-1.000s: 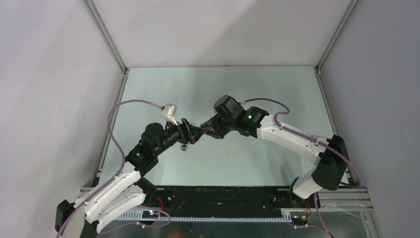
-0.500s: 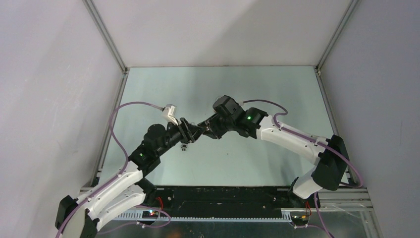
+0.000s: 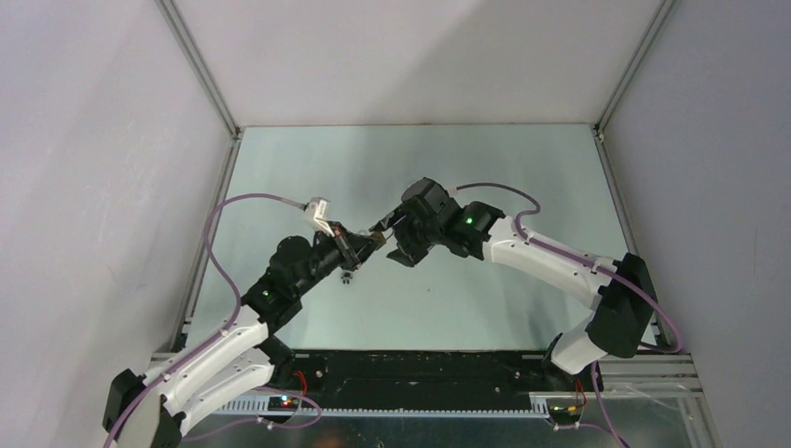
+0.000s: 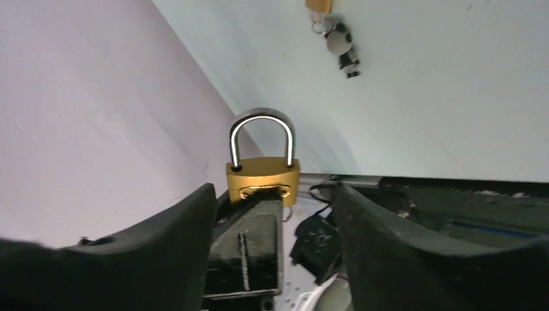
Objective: Lock with the key
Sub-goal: Lock the lock.
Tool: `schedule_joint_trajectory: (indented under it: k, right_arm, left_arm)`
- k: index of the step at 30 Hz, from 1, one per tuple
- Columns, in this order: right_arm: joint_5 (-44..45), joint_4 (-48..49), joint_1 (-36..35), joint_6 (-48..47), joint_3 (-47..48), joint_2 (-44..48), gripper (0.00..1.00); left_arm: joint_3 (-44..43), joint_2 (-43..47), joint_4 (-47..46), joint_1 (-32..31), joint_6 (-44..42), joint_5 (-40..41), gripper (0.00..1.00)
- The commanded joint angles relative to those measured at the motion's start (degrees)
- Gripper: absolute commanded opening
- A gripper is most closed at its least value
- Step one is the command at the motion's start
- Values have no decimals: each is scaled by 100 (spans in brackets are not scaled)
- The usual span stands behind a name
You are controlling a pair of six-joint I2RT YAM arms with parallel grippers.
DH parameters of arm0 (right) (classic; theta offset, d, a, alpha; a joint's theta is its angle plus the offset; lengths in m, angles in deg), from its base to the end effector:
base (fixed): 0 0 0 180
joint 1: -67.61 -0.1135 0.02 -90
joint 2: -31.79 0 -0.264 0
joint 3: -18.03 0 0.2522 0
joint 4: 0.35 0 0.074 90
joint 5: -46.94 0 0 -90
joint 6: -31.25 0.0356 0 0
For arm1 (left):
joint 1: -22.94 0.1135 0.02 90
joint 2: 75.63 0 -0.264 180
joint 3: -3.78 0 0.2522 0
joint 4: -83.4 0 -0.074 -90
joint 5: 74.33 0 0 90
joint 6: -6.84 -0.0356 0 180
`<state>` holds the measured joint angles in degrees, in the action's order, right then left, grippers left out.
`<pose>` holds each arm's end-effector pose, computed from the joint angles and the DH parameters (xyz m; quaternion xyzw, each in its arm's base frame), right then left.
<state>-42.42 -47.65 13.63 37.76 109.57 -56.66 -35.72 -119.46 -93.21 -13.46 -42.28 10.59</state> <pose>0.2022 0.2774 0.3146 0.3361 0.8577 0.3749 0.1041 0.1507 -0.1150 0.2626 -0.0003 0.7529 -0.4365 0.4925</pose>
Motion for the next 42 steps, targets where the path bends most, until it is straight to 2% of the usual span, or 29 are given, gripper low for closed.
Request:
schedule_joint_trajectory:
  k: [1, 5, 6, 9, 11, 13, 16, 19, 21, 28, 33, 36, 42]
  right_arm:
    - [392, -382, 176, -695, 1, 422, 79]
    - [290, 286, 518, -1658, -609, 1031, 82]
    - [178, 805, 713, -2195, -934, 1290, 81]
    - [-986, 2661, 1124, -3590, -1956, 2002, 75]
    - [-1641, 3461, 1411, -4385, -2453, 2419, 70]
    - [-2292, 3858, 1637, -5150, -2731, 2775, 69]
    - [-3209, 3797, 1813, -6312, -2811, 3119, 70]
    - [-3875, 3731, 1801, -7060, -2861, 3449, 70]
    - [-4240, 3803, 1723, -7335, -2916, 3635, 71]
    - [-4358, 3716, 1328, -7791, -2944, 3930, 69]
    - [-4276, 3506, 1063, -8055, -2944, 3993, 58]
    - [-3758, 3416, 1023, -8065, -2945, 4034, 52]
    - [-3843, 3743, 1015, -7804, -2948, 3973, 30]
  left_arm:
    - [23, 214, -193, 17, -443, 211, 0]
    - [-109, 165, -193, 15, -674, -221, 0]
    - [-195, 143, -189, 14, -776, -375, 0]
    - [-394, 48, -158, 17, -1010, -1126, 0]
    - [-531, 12, -146, 19, -1188, -1591, 0]
    - [-727, -41, -149, 11, -1299, -2126, 0]
    - [-975, -217, -149, 2, -1453, -3015, 0]
    - [-1146, -261, -146, -4, -1575, -3559, 0]
    - [-1223, -242, -147, -16, -1649, -3828, 0]
    - [-1620, -237, -146, -40, -1832, -4395, 0]
    - [-1669, -120, -141, -40, -1862, -4603, 0]
    - [-1694, -50, -141, -42, -1837, -4661, 0]
    - [-1664, 138, -141, -38, -1813, -4730, 0]
